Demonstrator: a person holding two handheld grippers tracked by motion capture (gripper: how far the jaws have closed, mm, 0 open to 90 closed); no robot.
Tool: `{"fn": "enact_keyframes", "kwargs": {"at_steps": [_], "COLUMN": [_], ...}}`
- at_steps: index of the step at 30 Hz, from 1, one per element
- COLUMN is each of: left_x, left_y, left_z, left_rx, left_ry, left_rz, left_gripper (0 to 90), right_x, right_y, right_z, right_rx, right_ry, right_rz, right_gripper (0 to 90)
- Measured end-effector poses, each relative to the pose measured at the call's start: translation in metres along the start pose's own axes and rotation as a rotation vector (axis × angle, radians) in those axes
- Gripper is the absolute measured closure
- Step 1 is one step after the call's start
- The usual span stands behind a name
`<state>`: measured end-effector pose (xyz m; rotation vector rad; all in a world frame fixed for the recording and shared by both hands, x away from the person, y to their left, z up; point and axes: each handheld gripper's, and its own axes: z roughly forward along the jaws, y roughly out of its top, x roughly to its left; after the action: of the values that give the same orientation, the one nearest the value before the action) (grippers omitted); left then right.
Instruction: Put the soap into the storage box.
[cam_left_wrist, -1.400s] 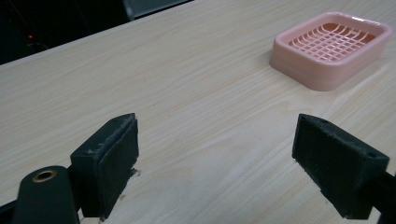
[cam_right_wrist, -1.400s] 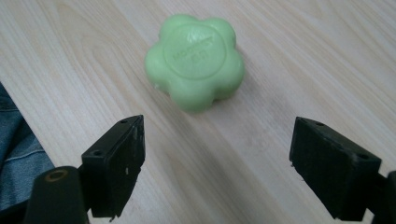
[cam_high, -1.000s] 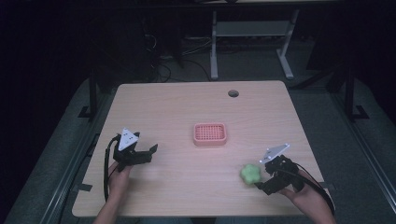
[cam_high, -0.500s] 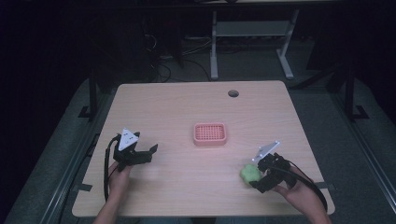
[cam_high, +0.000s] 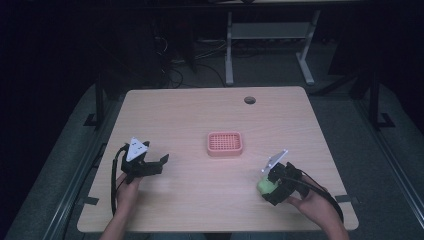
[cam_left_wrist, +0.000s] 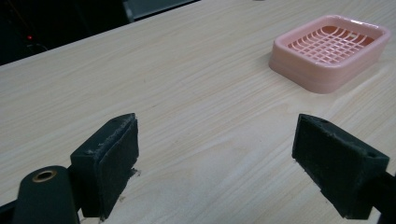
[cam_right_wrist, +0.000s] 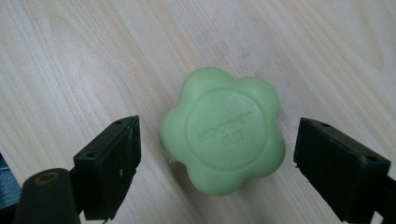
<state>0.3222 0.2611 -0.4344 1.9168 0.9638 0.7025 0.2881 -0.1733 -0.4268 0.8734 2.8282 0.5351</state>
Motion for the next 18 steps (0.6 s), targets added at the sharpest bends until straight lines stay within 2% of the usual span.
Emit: {"fn": "enact_keyframes", "kwargs": {"at_steps": [18], "left_x": [0.002], "left_y": [0.000], "left_z": [-0.001], "left_rx": [-0.003], "left_ry": [0.002], "left_rz": [-0.004], "left_gripper": [14.3], "right_x": [-0.001], "right_y": [0.010], "right_z": [0.017], "right_rx": [0.079], "right_ry": [0.020], "right_rz": [-0.013], "right_gripper": [14.3]}}
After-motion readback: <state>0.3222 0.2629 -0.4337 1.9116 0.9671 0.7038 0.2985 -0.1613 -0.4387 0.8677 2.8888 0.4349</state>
